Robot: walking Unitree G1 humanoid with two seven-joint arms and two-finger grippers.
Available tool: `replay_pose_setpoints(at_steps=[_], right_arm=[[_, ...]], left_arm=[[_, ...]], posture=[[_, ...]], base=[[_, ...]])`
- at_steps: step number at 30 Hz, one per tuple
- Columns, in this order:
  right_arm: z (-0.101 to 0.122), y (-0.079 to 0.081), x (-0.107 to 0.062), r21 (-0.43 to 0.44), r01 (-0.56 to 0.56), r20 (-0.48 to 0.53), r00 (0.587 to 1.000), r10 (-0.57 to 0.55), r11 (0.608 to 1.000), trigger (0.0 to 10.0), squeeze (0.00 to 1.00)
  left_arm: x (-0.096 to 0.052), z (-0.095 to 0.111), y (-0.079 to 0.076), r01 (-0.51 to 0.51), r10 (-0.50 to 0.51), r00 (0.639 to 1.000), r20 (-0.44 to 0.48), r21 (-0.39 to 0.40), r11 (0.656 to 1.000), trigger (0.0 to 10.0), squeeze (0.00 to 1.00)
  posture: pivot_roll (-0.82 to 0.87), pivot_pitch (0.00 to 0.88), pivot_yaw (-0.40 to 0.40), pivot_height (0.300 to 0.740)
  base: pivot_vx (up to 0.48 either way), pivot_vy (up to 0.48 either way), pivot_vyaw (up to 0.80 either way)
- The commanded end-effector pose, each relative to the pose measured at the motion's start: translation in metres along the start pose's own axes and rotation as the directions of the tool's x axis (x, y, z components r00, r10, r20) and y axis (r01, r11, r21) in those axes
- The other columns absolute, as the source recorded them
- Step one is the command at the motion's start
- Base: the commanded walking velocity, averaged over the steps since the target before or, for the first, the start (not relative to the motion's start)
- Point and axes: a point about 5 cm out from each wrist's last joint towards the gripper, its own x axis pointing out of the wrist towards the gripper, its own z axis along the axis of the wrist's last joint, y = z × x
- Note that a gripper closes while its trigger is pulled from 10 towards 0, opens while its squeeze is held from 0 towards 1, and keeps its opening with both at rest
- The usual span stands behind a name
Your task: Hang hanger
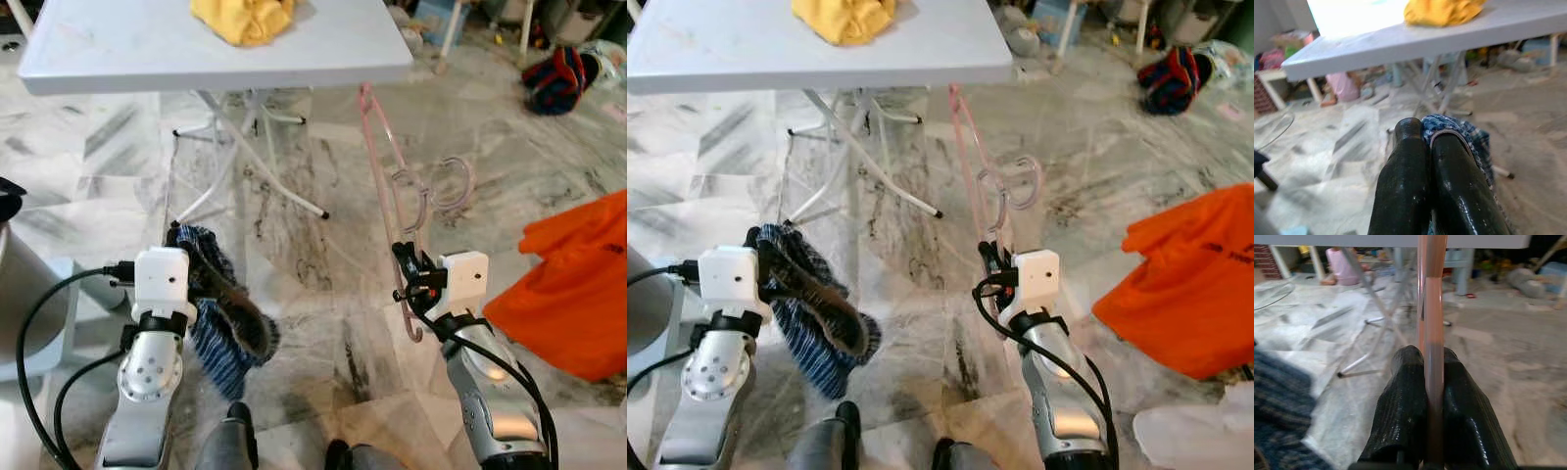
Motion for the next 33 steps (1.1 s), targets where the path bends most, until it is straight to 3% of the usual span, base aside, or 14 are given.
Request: replay_pose_setpoints(at_steps=[1,8,20,29,33], right_arm=[[0.003,0.001,-0.002,0.001,-0.011,0.007,1.000,0.011,1.000,10.0,0.00],[0.009,0.007,0.001,0.015,-0.024,0.022,0.999,0.024,1.000,10.0,0.00],[0.013,0.012,0.007,0.044,-0.024,0.055,0.998,0.021,0.999,10.0,0.00],[0.012,0.003,0.015,0.105,0.087,0.088,0.991,-0.097,0.991,10.0,0.00],[0.003,0.001,0.016,0.136,0.151,0.095,0.982,-0.165,0.979,10.0,0.00]], left_arm=[[0.000,0.002,0.001,-0.005,0.006,1.000,0.003,-0.008,1.000,10.0,0.00],[0.003,0.006,0.000,-0.002,0.002,1.000,0.000,-0.012,1.000,10.0,0.00],[0.011,0.014,-0.001,0.007,-0.007,1.000,0.024,-0.014,1.000,10.0,0.00],[0.025,0.012,0.002,0.033,-0.033,0.999,-0.005,-0.021,0.999,10.0,0.00],[0.030,0.002,-0.001,0.106,-0.105,0.994,-0.029,0.017,0.994,10.0,0.00]], posture=[[0.14,0.254,-0.104,0.740],[0.15,0.251,-0.105,0.740],[0.17,0.206,-0.088,0.740],[0.23,0.188,-0.043,0.740],[0.26,0.116,0.023,0.740]], base=[[0.349,0.000,0.00],[0.346,0.269,0.43],[0.341,0.299,0.00],[0.153,0.137,0.00],[0.000,0.000,0.00]])
